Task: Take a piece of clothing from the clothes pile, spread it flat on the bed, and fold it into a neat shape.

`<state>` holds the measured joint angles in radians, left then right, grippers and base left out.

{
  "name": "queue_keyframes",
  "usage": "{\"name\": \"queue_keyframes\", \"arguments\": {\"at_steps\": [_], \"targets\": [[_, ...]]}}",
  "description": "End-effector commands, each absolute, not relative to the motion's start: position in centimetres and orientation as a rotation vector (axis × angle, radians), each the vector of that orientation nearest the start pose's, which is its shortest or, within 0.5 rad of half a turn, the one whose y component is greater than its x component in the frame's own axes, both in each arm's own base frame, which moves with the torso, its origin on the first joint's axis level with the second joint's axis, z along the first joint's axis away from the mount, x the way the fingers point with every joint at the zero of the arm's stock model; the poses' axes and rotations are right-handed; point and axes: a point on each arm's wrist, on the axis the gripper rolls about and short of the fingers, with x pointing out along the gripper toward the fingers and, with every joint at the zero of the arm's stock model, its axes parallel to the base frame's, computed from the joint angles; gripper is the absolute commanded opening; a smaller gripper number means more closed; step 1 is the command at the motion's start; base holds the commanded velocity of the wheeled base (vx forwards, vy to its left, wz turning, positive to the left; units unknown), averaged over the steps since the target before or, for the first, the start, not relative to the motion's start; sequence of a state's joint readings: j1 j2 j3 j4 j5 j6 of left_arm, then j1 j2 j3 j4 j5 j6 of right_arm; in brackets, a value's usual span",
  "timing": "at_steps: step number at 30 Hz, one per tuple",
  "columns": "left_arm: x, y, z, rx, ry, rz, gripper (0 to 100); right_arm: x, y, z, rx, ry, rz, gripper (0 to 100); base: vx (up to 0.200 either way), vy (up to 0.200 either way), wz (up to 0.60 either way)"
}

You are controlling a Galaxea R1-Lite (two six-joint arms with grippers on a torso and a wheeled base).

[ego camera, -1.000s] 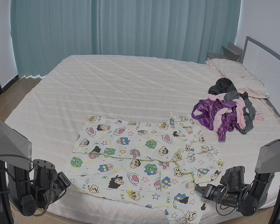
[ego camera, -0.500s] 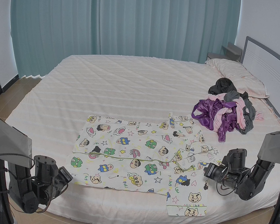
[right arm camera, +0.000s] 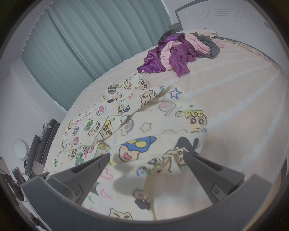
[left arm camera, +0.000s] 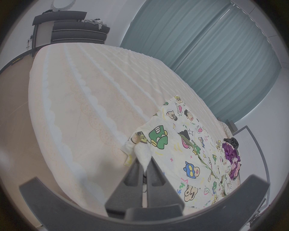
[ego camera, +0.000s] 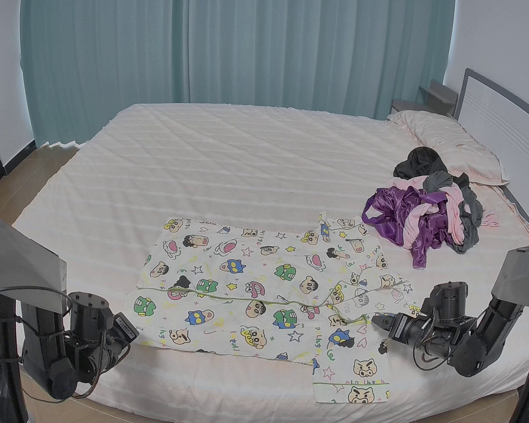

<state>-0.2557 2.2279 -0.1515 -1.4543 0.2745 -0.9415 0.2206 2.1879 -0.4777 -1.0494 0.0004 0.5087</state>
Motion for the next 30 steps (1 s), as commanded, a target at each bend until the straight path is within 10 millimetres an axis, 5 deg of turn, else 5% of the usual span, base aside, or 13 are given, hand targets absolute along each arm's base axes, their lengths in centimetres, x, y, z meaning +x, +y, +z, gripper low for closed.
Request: {"name": "queue_keyframes", "arguments": {"at_steps": [1, 6, 15, 22, 30], "targets": [[23.9, -5.7, -1.5, -0.743, 0.558, 0.299, 0, 27.7, 4.9, 0.8, 0.421, 0.676, 0.002, 100, 0.0, 0.0, 0.0], [23.9, -5.7, -1.5, -0.743, 0.559, 0.298, 0, 25.6, 3.3, 1.8, 0.446, 0.68, -0.035, 100, 0.0, 0.0, 0.0], [23.6, -5.8, -1.4, -0.739, 0.566, 0.295, 0, 22.4, 4.0, 1.9, 0.43, 0.734, 0.024, 100, 0.0, 0.0, 0.0], [23.3, -5.8, -1.4, -0.737, 0.573, 0.297, 0, 19.2, 7.2, 0.1, 0.369, 0.918, 0.198, 100, 0.0, 0.0, 0.0], [23.2, -5.7, -1.4, -0.736, 0.577, 0.299, 0, 18.9, 9.0, -1.8, 0.343, 0.977, 0.244, 100, 0.0, 0.0, 0.0]]}}
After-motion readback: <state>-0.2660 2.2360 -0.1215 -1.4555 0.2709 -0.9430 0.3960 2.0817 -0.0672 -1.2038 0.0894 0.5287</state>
